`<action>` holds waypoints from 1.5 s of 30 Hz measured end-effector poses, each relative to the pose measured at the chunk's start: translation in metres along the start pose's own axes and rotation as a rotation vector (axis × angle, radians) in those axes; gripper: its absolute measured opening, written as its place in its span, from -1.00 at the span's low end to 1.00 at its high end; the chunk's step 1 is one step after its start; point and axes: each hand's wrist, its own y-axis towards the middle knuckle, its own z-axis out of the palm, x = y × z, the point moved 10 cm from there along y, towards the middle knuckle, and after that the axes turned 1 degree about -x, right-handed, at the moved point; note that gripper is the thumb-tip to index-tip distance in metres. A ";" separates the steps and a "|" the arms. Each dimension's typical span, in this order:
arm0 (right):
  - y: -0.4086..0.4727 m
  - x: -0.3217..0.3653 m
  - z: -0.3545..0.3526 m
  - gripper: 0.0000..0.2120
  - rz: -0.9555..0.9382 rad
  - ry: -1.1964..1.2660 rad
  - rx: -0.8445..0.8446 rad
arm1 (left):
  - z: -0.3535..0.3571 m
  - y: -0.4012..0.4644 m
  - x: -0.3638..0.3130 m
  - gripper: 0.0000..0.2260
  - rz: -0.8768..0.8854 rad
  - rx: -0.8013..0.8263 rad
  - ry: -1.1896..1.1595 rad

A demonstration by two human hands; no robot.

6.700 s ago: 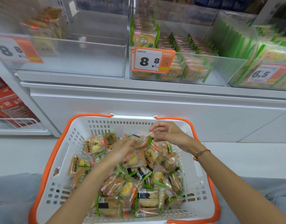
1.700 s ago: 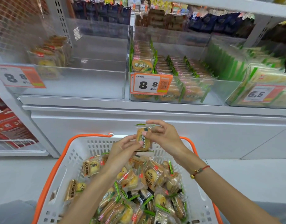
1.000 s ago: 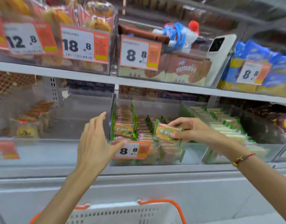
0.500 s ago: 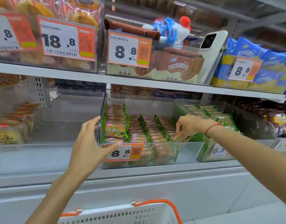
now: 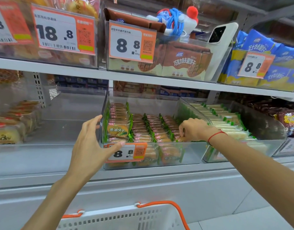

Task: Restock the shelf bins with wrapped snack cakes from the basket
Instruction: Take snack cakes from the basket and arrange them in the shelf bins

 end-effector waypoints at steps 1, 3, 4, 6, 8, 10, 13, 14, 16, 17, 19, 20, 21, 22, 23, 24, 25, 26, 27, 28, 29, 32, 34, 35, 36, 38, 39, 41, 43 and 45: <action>0.000 0.000 -0.001 -0.91 0.003 -0.009 -0.006 | 0.000 0.000 0.000 -0.13 0.001 0.000 0.001; 0.001 0.001 -0.003 -0.88 0.004 -0.027 -0.016 | 0.000 0.000 0.001 -0.13 -0.001 0.000 0.007; 0.002 0.002 -0.004 -0.86 0.000 -0.032 -0.018 | 0.001 0.000 0.002 -0.13 -0.004 -0.002 0.010; 0.003 0.005 -0.002 -0.81 -0.021 -0.025 -0.008 | 0.001 0.001 0.002 -0.13 -0.004 -0.005 0.013; 0.004 0.006 0.004 -0.83 -0.042 0.004 0.015 | 0.001 0.001 0.002 -0.12 -0.003 -0.006 0.012; 0.003 0.004 0.007 -0.88 -0.041 0.039 0.033 | 0.000 0.001 0.001 -0.15 0.000 -0.004 0.003; 0.002 0.000 0.008 -0.90 -0.009 0.076 0.047 | -0.001 0.001 -0.001 -0.19 0.004 -0.006 -0.009; 0.003 -0.001 0.009 -0.88 0.003 0.080 0.056 | -0.001 0.001 -0.001 -0.20 -0.001 -0.004 -0.017; 0.004 0.000 0.011 -0.85 0.018 0.094 0.083 | -0.001 0.001 0.000 -0.21 -0.013 0.001 -0.031; 0.005 0.000 0.011 -0.87 0.019 0.109 0.093 | -0.001 0.002 0.000 -0.21 -0.015 0.006 -0.036; 0.003 0.000 0.007 -0.91 0.013 0.147 0.092 | 0.000 0.003 0.001 -0.19 -0.015 0.015 -0.041; -0.001 -0.001 0.002 -0.92 0.010 0.166 0.084 | 0.000 0.003 0.001 -0.19 -0.018 0.020 -0.043; -0.005 -0.003 -0.005 -0.90 0.008 0.191 0.070 | 0.000 0.004 0.002 -0.18 -0.023 0.023 -0.043; -0.011 -0.006 -0.013 -0.90 0.010 0.223 0.045 | 0.000 0.004 0.002 -0.18 -0.028 0.024 -0.043; -0.017 -0.008 -0.023 -0.91 0.011 0.262 0.006 | -0.001 0.003 0.001 -0.18 -0.027 0.020 -0.043; -0.023 -0.009 -0.034 -0.93 0.004 0.310 -0.049 | -0.002 0.002 0.000 -0.18 -0.017 0.008 -0.042; -0.032 -0.008 -0.045 -0.93 -0.013 0.359 -0.114 | -0.004 0.000 -0.002 -0.19 0.003 -0.015 -0.041; -0.042 -0.004 -0.056 -0.93 -0.039 0.407 -0.180 | -0.008 -0.003 -0.007 -0.21 0.033 -0.050 -0.037; -0.054 0.003 -0.064 -0.93 -0.068 0.455 -0.233 | -0.012 -0.008 -0.013 -0.25 0.071 -0.086 -0.033; -0.068 0.014 -0.068 -0.94 -0.103 0.503 -0.271 | -0.016 -0.017 -0.019 -0.30 0.117 -0.120 -0.030; -0.082 0.027 -0.070 -0.93 -0.146 0.541 -0.295 | -0.018 -0.026 -0.025 -0.37 0.158 -0.141 -0.029; -0.117 0.079 -0.041 -0.94 -0.294 0.598 -0.231 | -0.009 -0.065 -0.021 -0.58 0.168 -0.077 -0.035; -0.127 0.107 0.000 -0.92 -0.325 0.584 -0.098 | 0.005 -0.092 -0.005 -0.66 0.133 0.035 -0.028; -0.127 0.120 0.024 -0.91 -0.324 0.574 -0.018 | 0.014 -0.106 0.006 -0.68 0.108 0.106 -0.004; -0.126 0.132 0.047 -0.90 -0.320 0.564 0.065 | 0.023 -0.118 0.019 -0.69 0.082 0.186 0.038; -0.129 0.155 0.091 -0.87 -0.320 0.527 0.222 | 0.043 -0.145 0.048 -0.70 0.002 0.378 0.139; -0.130 0.164 0.110 -0.84 -0.324 0.490 0.287 | 0.052 -0.156 0.063 -0.69 -0.033 0.476 0.198; -0.138 0.189 0.156 -0.79 -0.349 0.428 0.424 | 0.067 -0.184 0.096 -0.63 -0.098 0.654 0.329; -0.148 0.211 0.199 -0.77 -0.349 0.398 0.526 | 0.076 -0.214 0.130 -0.55 -0.135 0.809 0.468; -0.156 0.228 0.234 -0.74 -0.329 0.403 0.576 | 0.081 -0.245 0.161 -0.43 -0.153 0.945 0.588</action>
